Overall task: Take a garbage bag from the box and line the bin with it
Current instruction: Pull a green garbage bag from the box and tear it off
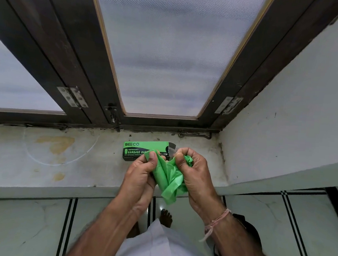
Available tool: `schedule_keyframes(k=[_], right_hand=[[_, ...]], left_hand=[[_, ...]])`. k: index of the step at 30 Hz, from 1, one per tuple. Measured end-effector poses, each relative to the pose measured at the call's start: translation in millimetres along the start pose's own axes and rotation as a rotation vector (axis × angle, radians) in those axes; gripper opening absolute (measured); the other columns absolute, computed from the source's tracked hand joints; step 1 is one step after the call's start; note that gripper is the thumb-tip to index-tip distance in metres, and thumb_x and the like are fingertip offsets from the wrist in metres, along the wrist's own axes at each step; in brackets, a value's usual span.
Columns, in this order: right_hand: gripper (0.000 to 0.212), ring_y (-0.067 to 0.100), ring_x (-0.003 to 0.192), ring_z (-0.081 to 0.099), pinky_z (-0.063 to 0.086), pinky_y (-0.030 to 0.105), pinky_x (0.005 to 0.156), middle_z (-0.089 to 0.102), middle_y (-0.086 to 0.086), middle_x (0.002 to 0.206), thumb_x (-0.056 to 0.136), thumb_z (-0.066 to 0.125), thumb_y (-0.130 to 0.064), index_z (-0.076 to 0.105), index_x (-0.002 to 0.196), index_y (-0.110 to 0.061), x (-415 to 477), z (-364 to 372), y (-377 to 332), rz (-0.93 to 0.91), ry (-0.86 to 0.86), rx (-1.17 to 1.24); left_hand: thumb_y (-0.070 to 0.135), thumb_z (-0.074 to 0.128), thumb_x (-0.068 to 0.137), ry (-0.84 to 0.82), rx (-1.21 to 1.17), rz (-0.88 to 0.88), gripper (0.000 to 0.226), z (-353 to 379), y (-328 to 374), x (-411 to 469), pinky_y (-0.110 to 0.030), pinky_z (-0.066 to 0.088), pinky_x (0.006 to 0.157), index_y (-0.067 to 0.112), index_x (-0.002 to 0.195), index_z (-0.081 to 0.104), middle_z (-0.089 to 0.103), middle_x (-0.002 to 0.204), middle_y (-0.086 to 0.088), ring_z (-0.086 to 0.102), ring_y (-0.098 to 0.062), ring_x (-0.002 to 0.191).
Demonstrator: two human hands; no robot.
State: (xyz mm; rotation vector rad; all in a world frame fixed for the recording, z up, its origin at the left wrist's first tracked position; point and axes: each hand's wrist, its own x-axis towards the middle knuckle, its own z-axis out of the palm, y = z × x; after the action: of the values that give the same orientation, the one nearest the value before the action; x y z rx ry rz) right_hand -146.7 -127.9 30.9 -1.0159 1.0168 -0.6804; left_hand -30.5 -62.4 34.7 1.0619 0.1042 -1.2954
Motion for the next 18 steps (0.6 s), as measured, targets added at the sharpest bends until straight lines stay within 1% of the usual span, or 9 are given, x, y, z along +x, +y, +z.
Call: schedule_keyframes(k=[3,5,6,8,10,11,14,16,18], right_hand=[[0.025,0.015,0.082,0.074,0.062,0.031,0.074,0.077,-0.002,0.091,0.089,0.073,-0.026,0.072,0.103,-0.005,4,-7,-5,-0.040,-0.095,-0.090],[0.030,0.016,0.091,0.077,0.062,0.032,0.079,0.080,0.000,0.098,0.083,0.081,-0.021,0.075,0.107,-0.004,8,-13,-9,-0.051,-0.176,-0.170],[0.028,0.017,0.093,0.077,0.062,0.032,0.081,0.080,0.001,0.099,0.081,0.084,-0.018,0.076,0.104,-0.005,9,-15,-9,-0.060,-0.199,-0.218],[0.022,0.018,0.089,0.078,0.063,0.034,0.080,0.081,0.003,0.094,0.078,0.087,-0.015,0.079,0.096,-0.005,13,-18,-9,-0.084,-0.195,-0.299],[0.015,0.026,0.082,0.077,0.063,0.040,0.076,0.080,0.008,0.086,0.079,0.087,-0.015,0.078,0.087,-0.006,16,-20,-8,-0.123,-0.166,-0.342],[0.012,0.027,0.079,0.076,0.063,0.040,0.073,0.079,0.009,0.083,0.080,0.086,-0.014,0.078,0.084,-0.006,17,-21,-7,-0.134,-0.146,-0.333],[0.007,0.019,0.075,0.071,0.057,0.034,0.068,0.076,0.006,0.080,0.083,0.082,-0.009,0.076,0.079,-0.011,22,-28,-3,-0.131,-0.066,-0.235],[0.007,0.020,0.082,0.072,0.059,0.034,0.071,0.078,0.006,0.092,0.087,0.076,-0.008,0.073,0.082,-0.011,22,-28,-2,-0.107,-0.070,-0.127],[0.008,0.027,0.093,0.075,0.063,0.041,0.078,0.079,0.013,0.108,0.090,0.069,-0.013,0.066,0.087,-0.006,19,-22,-2,-0.042,-0.129,0.054]], left_hand=[[0.012,0.056,0.101,0.005,0.048,0.062,0.013,4,-1,1,-0.027,0.062,0.068,0.007,0.094,0.066,0.071,0.080,-0.007,0.068,-0.014,0.071],[0.012,0.057,0.100,0.009,0.069,0.102,0.013,7,1,1,-0.028,0.063,0.067,0.006,0.095,0.067,0.075,0.080,-0.007,0.072,-0.015,0.072],[0.013,0.058,0.100,0.013,0.079,0.118,0.013,8,2,1,-0.028,0.063,0.066,0.006,0.095,0.067,0.076,0.080,-0.006,0.073,-0.015,0.072],[0.015,0.060,0.098,0.033,0.095,0.147,0.012,12,1,1,-0.026,0.061,0.063,0.007,0.093,0.067,0.075,0.076,-0.004,0.072,-0.013,0.069],[0.016,0.062,0.094,0.054,0.089,0.169,0.011,14,1,2,-0.023,0.060,0.062,0.008,0.090,0.067,0.072,0.072,-0.002,0.070,-0.011,0.065],[0.018,0.063,0.091,0.063,0.069,0.176,0.011,14,2,2,-0.023,0.059,0.062,0.008,0.090,0.067,0.071,0.071,-0.002,0.069,-0.010,0.064],[0.022,0.066,0.079,0.098,-0.029,0.173,0.020,14,11,6,-0.023,0.060,0.062,0.008,0.093,0.067,0.070,0.070,-0.001,0.068,-0.011,0.065],[0.022,0.066,0.078,0.091,-0.089,0.160,0.021,13,13,7,-0.023,0.061,0.063,0.008,0.093,0.066,0.069,0.071,-0.002,0.068,-0.011,0.065],[0.021,0.065,0.082,0.077,-0.141,0.152,0.017,13,12,9,-0.024,0.061,0.064,0.008,0.093,0.065,0.068,0.074,-0.004,0.069,-0.011,0.064]])
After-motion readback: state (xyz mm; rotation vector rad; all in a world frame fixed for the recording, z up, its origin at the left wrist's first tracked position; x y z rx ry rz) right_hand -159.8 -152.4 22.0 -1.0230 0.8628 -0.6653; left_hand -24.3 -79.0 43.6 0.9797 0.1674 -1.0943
